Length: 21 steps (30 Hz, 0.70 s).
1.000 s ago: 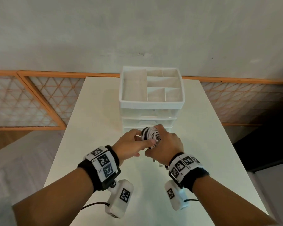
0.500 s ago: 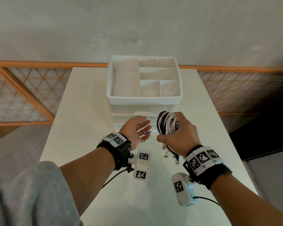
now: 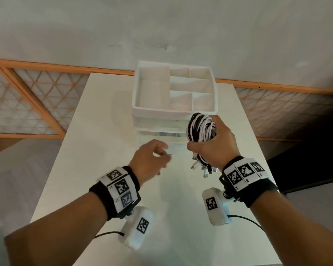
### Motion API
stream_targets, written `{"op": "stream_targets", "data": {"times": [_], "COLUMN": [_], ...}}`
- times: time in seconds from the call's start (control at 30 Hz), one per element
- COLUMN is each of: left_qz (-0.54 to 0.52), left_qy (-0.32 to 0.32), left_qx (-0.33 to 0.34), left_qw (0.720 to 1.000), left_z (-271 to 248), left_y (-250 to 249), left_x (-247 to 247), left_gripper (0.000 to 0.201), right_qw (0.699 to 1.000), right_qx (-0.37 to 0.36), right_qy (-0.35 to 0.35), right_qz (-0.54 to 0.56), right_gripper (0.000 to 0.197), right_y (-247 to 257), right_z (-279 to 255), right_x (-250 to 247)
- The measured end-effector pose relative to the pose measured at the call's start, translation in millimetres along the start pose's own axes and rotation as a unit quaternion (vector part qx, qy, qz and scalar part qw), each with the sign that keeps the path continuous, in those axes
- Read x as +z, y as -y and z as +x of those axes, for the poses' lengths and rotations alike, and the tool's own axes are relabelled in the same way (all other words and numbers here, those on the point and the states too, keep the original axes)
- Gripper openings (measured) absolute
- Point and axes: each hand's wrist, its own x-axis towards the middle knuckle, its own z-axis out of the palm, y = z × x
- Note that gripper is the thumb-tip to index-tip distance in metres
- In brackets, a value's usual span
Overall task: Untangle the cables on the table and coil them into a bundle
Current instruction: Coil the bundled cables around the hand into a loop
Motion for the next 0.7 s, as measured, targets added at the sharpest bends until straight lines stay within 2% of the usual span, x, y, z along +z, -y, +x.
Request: {"op": "stream_targets", "data": {"times": [0.03, 0.07, 0.13, 0.2, 0.33, 0.43, 0.53, 0.6, 0.7], "left_qz": [0.083, 0.172, 0.336, 0.407, 0.395, 0.409, 0.394, 0.396, 0.431], "left_qy": [-0.04, -0.047, 0.02, 0.067, 0.023, 0.019, 0.033, 0.048, 0.073], "left_qx": [0.063, 0.094, 0.066, 0.015, 0.02, 0.029, 0.022, 0.014, 0.004], "left_qw": [0.994, 0.98, 0.939, 0.911, 0.918, 0.912, 0.918, 0.917, 0.899], "left_z": [5, 11, 18, 16, -7, -29, -35, -33, -29], "left_y": [-3, -4, 1, 9, 17, 22, 20, 17, 14], "left_x": [-7, -13, -20, -19, -5, -3, -14, -22, -35], "left_gripper": [0.035, 0.041, 0.053, 0.052, 0.021, 0.026, 0.035, 0.038, 0.042], "right_qw": [1.0, 1.0, 1.0, 1.0, 0.997, 0.991, 0.976, 0.956, 0.909], "right_qx": [-0.003, -0.005, -0.01, -0.015, -0.04, -0.08, -0.13, -0.158, -0.182], "right_qy": [0.0, 0.002, 0.007, 0.015, 0.039, 0.059, 0.098, 0.132, 0.18], "right_qz": [0.002, 0.002, -0.002, -0.014, -0.053, -0.089, -0.143, -0.208, -0.328], "right_gripper": [0.068, 0.068, 0.07, 0.071, 0.074, 0.079, 0.082, 0.086, 0.087], "right_y": [2, 3, 6, 9, 18, 29, 39, 41, 35], "right_z": [0, 0, 0, 0, -2, 0, 6, 12, 21], "right_x": [0, 1, 4, 8, 11, 14, 21, 31, 47]}}
